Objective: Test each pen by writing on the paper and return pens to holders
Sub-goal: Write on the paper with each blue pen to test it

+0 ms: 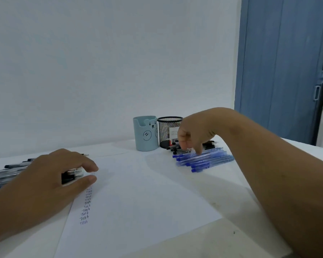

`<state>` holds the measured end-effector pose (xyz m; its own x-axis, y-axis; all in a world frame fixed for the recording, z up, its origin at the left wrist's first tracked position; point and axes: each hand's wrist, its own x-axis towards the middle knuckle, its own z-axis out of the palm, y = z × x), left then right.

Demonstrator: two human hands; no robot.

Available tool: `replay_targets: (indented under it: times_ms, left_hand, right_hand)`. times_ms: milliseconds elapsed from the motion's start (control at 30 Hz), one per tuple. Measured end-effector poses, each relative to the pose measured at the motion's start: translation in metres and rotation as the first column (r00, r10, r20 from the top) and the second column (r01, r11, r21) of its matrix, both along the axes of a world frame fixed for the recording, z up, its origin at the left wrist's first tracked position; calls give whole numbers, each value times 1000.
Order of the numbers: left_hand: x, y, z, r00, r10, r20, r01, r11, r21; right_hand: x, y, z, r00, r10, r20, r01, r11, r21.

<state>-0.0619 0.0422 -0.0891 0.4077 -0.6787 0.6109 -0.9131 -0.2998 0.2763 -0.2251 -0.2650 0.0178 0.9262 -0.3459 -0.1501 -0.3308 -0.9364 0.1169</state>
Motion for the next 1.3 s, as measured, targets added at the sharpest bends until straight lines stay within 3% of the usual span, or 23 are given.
replay_targets:
  times_ms: [100,167,267,400,600,800,933,1167,1300]
  left_hand:
    - [-1,3,11,998,-3,69,2,1000,14]
    - [3,10,22,993,-12,115,-6,989,150]
    - [14,29,39,995,-19,97,-17,933,359]
    - [22,52,59,998,53,39,-65,888,455]
    - [32,60,63,979,201,-16,-153,792,592]
    - [36,60,57,969,245,-30,-193,827,528]
    - [39,61,53,963,268,10,-227,793,565]
    - [15,56,60,978,108,-177,-25,911,413]
    - [1,38,57,951,28,-307,84,934,348]
  right_hand:
    - [7,30,-9,960,152,234,-165,986,36]
    - [18,55,-24,885,276,374,-317,947,50]
    - [36,95,-49,752,442,488,-556,824,111]
    - [55,125,-77,620,574,535,-714,695,82]
    - [63,132,-93,588,600,542,-739,672,58]
    - [64,131,-94,600,587,543,-735,672,86]
    - [63,133,-94,610,567,554,-726,679,106]
    - [57,139,-87,518,502,692,-629,772,-89]
    - [53,149,-80,609,503,613,-531,833,-156]
